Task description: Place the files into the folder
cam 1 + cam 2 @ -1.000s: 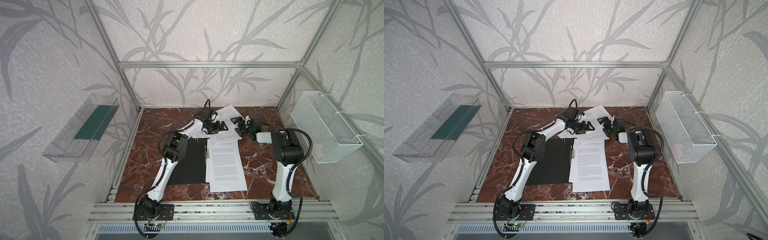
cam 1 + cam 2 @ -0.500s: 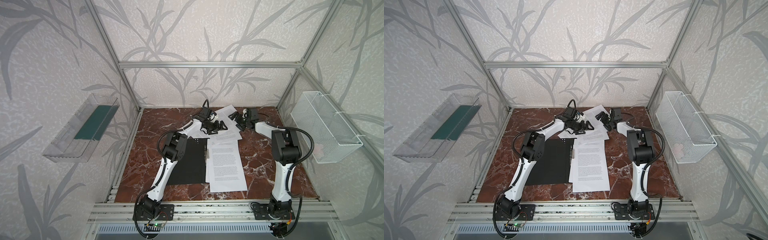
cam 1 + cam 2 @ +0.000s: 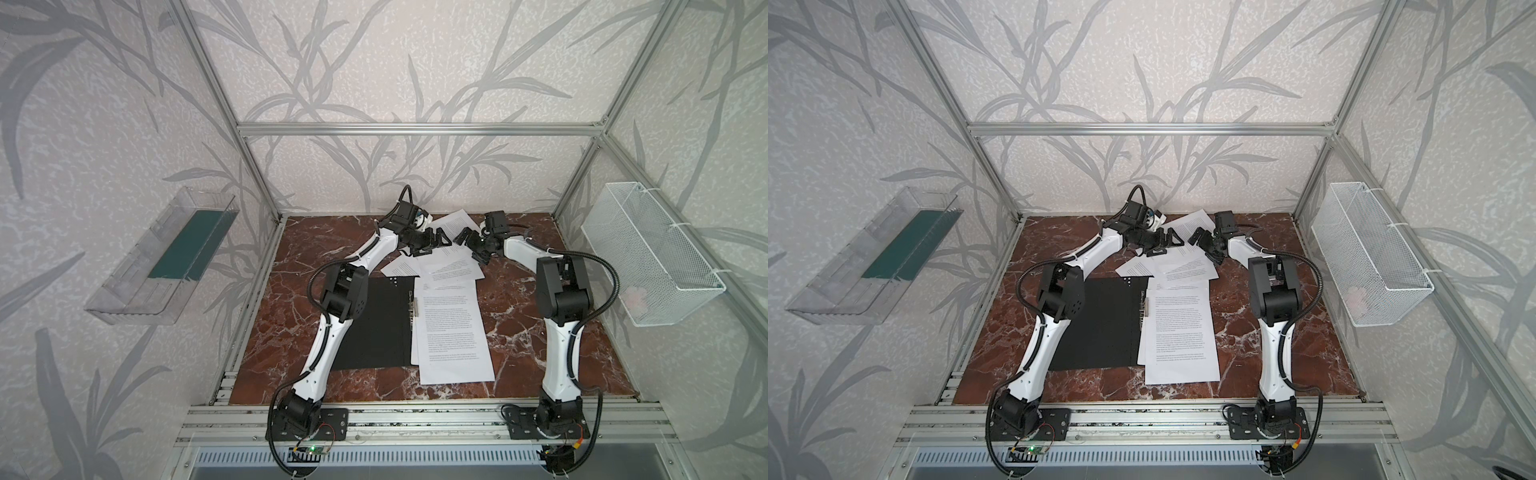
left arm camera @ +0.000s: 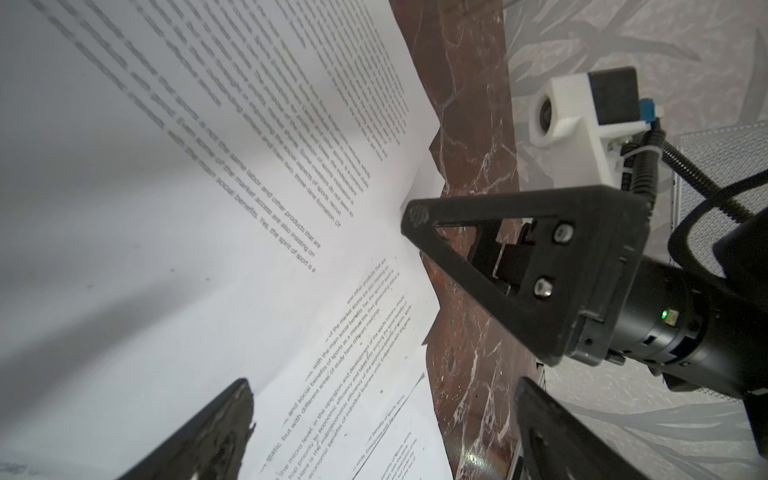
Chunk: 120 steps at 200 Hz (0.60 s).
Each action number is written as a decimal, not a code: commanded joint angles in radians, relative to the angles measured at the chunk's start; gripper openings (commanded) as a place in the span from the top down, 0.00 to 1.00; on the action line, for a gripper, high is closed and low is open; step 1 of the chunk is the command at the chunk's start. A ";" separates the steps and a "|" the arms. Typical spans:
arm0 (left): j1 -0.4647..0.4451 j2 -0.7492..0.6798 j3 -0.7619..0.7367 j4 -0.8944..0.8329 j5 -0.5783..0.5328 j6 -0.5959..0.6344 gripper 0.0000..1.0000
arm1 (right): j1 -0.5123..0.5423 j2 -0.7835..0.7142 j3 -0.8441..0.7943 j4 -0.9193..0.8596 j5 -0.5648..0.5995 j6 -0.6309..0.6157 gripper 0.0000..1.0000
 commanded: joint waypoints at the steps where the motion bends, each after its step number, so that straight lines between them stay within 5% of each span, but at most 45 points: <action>1: 0.001 0.071 0.053 -0.057 -0.025 0.027 0.03 | -0.001 0.027 0.051 -0.073 0.035 -0.044 0.01; 120: 0.004 0.132 0.053 -0.222 -0.086 0.097 0.03 | -0.004 0.139 0.205 -0.230 0.133 -0.094 0.01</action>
